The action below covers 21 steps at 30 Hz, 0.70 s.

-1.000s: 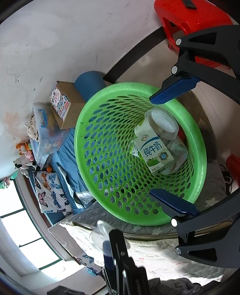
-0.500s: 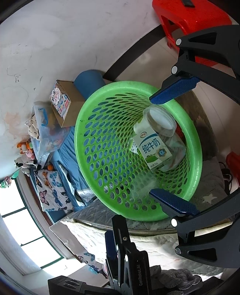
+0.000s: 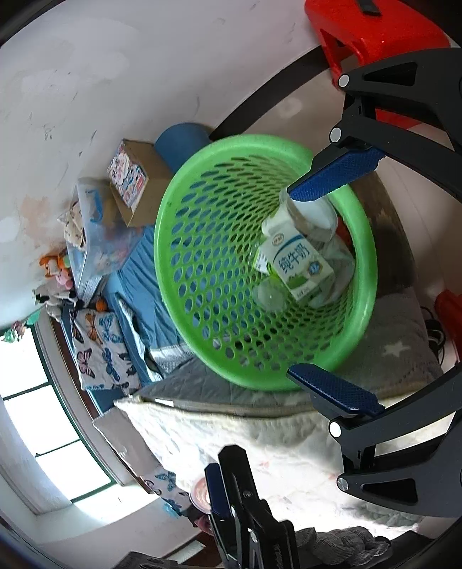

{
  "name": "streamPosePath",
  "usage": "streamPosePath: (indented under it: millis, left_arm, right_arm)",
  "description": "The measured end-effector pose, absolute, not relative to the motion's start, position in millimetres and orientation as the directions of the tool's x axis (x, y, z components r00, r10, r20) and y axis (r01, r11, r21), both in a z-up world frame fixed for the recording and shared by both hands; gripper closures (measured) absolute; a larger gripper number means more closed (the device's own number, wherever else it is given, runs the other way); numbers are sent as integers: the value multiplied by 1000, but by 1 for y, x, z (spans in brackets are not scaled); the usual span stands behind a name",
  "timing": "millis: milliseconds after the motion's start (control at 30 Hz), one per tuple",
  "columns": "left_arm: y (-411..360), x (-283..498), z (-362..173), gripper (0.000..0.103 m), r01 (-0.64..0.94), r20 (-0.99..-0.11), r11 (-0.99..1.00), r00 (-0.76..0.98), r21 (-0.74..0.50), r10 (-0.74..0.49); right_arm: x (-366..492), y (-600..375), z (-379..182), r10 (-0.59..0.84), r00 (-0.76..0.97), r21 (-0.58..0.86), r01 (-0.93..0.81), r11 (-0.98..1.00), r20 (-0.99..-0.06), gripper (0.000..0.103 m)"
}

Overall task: Collect trash
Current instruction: 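Drop the clear dome lid into the green basket with the left tool, then move the right tool toward the red cup while the left tool approaches the jelly cup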

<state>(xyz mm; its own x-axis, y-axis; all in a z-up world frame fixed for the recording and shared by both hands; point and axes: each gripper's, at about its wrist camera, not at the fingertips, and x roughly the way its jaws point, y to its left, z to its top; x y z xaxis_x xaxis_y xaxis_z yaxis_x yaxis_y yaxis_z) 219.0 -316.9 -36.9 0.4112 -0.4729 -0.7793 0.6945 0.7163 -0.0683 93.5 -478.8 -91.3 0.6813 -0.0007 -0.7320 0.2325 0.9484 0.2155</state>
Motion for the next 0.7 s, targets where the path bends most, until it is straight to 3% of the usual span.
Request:
streamPosePath:
  millis: [300,700]
  left_arm:
    - [-239,211,-29,32,613,-759,788,489,-52,-431]
    - [-113,233,-17,32,388,-733,922,631,12,-256]
  right_arm:
    - [108,-439,-77,54,692,204,137,969,-720,11]
    - [144,-369,-64,161,686,199,-24,980,-710,11]
